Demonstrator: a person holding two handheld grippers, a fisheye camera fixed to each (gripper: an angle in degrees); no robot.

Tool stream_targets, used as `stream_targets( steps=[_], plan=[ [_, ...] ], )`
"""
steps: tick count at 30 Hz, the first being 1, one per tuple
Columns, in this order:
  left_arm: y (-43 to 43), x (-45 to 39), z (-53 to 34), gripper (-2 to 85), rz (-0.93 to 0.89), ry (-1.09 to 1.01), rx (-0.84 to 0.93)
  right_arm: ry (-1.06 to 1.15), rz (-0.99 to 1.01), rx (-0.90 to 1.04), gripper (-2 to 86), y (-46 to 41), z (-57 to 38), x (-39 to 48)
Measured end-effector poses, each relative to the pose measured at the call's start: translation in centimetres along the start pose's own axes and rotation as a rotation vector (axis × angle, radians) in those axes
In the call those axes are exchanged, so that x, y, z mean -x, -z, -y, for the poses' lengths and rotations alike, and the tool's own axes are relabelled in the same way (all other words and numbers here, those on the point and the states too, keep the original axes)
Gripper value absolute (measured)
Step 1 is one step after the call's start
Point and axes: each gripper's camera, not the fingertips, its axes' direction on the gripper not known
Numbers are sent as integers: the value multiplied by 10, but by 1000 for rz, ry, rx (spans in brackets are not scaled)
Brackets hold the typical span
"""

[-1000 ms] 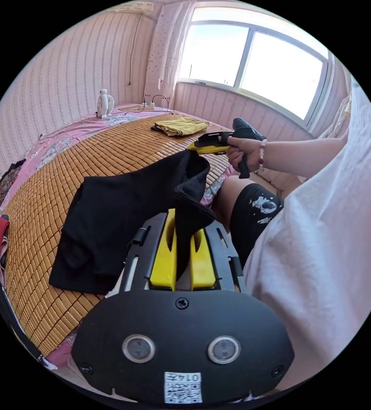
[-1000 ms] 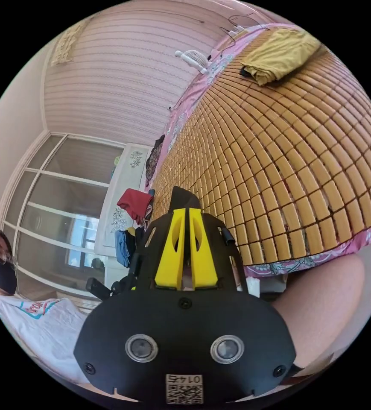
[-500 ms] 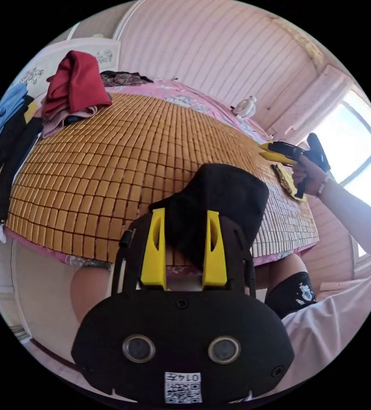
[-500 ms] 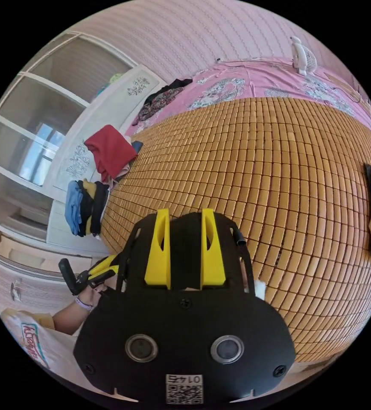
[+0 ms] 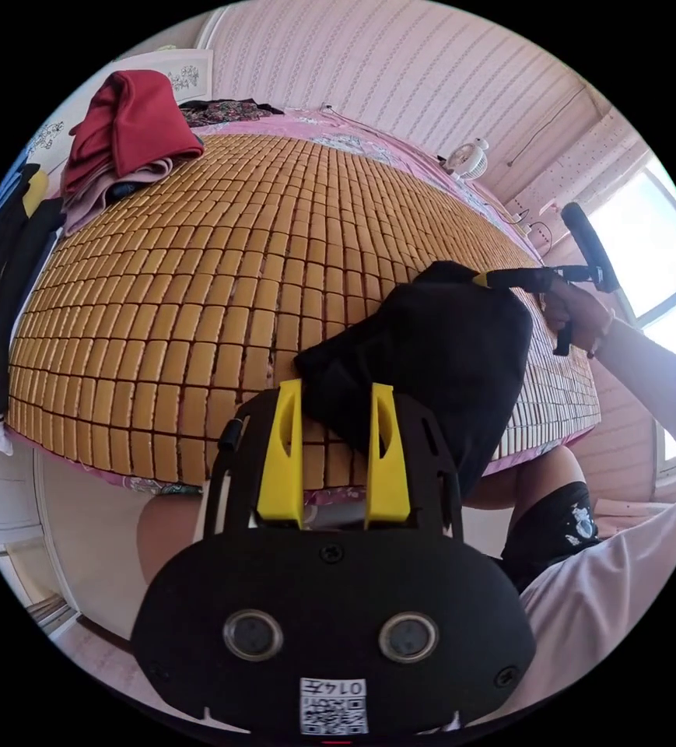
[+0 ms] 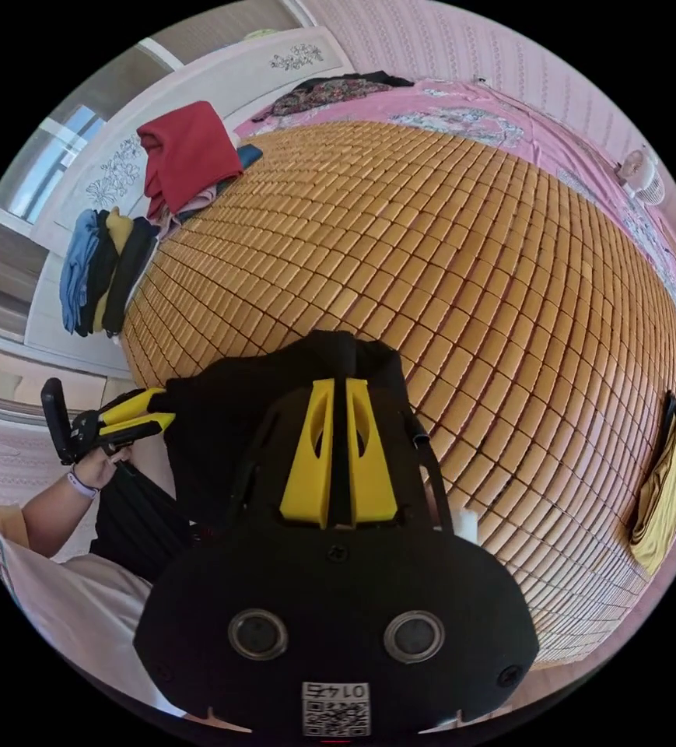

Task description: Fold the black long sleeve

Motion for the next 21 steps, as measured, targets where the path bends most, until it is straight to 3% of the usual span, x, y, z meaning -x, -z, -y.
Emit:
stream_targets(
  steps=[2, 4, 7, 11, 14, 19, 21],
  plan=[
    [6, -3, 2, 125, 9, -24, -39, 9, 27, -187, 27, 38, -17, 9],
    [12, -6, 3, 125, 20, -52, -73, 8, -21, -245, 31, 49, -25, 11],
    [10, -6, 7, 130, 63, -63, -72, -46, -80, -225, 63, 29, -21, -4],
    [-5, -7, 13, 136, 116, -63, 9, -77, -39, -101, 169, -6, 14, -21],
    [-6, -16, 13, 134, 176, -108, 17, -43, -79, 56, 162, -32, 37, -22],
    [-4, -26, 8, 87, 244, -122, 13, -6, 5, 90, 80, -28, 46, -19],
    [1, -28, 6, 35, 176, -124, 17, -6, 33, 79, 68, -22, 42, -20]
  ],
)
